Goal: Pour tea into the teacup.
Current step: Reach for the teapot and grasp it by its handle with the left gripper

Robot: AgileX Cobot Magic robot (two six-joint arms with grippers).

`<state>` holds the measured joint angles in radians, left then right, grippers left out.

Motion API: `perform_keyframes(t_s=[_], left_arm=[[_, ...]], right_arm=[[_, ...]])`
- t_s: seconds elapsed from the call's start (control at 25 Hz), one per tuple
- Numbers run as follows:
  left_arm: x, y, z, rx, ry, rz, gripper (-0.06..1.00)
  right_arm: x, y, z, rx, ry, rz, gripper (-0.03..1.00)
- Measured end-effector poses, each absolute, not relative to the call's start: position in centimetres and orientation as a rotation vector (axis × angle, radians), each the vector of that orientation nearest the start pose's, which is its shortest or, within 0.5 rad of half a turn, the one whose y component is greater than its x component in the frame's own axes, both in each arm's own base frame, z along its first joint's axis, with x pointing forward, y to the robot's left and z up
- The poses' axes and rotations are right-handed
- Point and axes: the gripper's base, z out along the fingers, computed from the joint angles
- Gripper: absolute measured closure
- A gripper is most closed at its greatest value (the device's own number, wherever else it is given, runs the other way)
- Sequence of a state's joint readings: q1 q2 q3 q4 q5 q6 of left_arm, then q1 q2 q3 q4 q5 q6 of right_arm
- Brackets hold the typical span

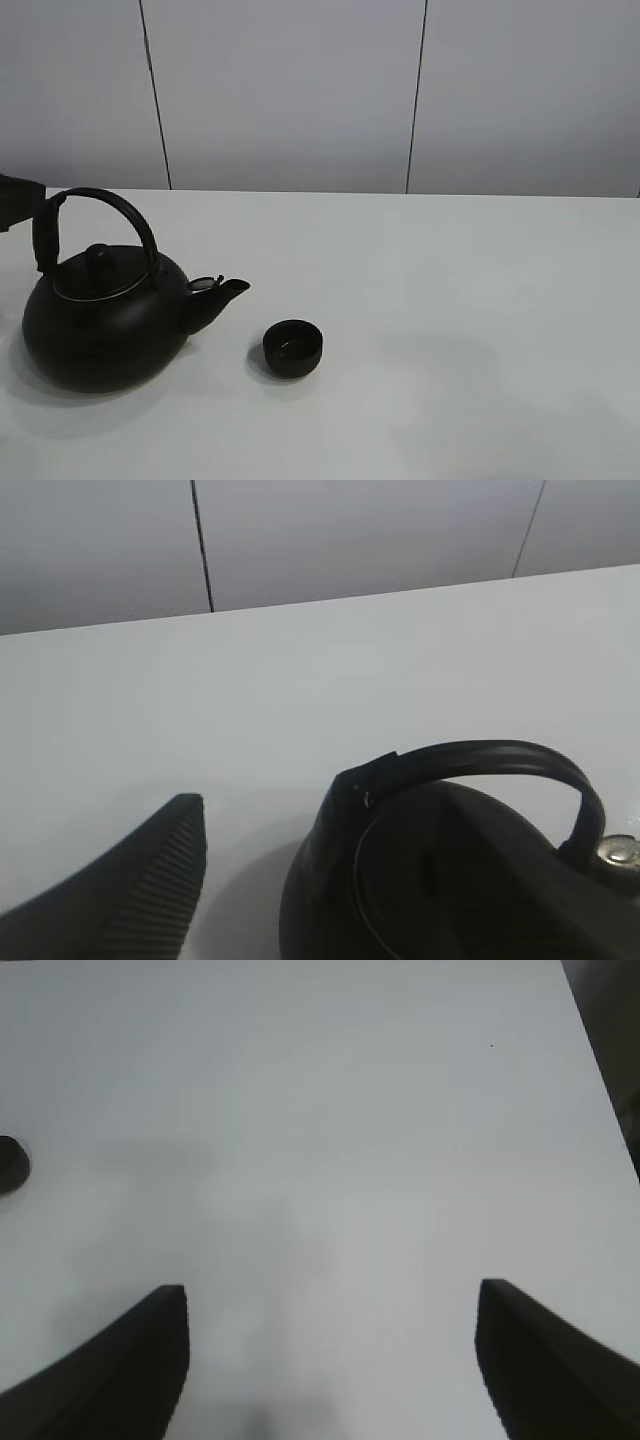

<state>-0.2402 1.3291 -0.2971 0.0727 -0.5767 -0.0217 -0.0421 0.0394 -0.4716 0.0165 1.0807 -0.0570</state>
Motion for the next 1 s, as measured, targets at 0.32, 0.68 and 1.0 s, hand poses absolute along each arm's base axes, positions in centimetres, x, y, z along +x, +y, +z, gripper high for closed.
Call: perform_keyframes(t_s=[0.32,0.68,1.0], left_arm=[[22.1,-4.9,17.6,0.355,1.855,-0.279,0.47],[22.8,-5.0,14.3,0.357,1.878,-0.36,0.47],[24.8,-5.3,12.3,0.342,1.865,-0.403,0.47]], right_arm=[[0.3,0.1,26.8,-0.016,2.132,-0.039,0.42],[0.3,0.1,26.8,-0.016,2.132,-0.039,0.42],[0.3,0.1,26.8,-0.016,2.132,-0.039,0.42]])
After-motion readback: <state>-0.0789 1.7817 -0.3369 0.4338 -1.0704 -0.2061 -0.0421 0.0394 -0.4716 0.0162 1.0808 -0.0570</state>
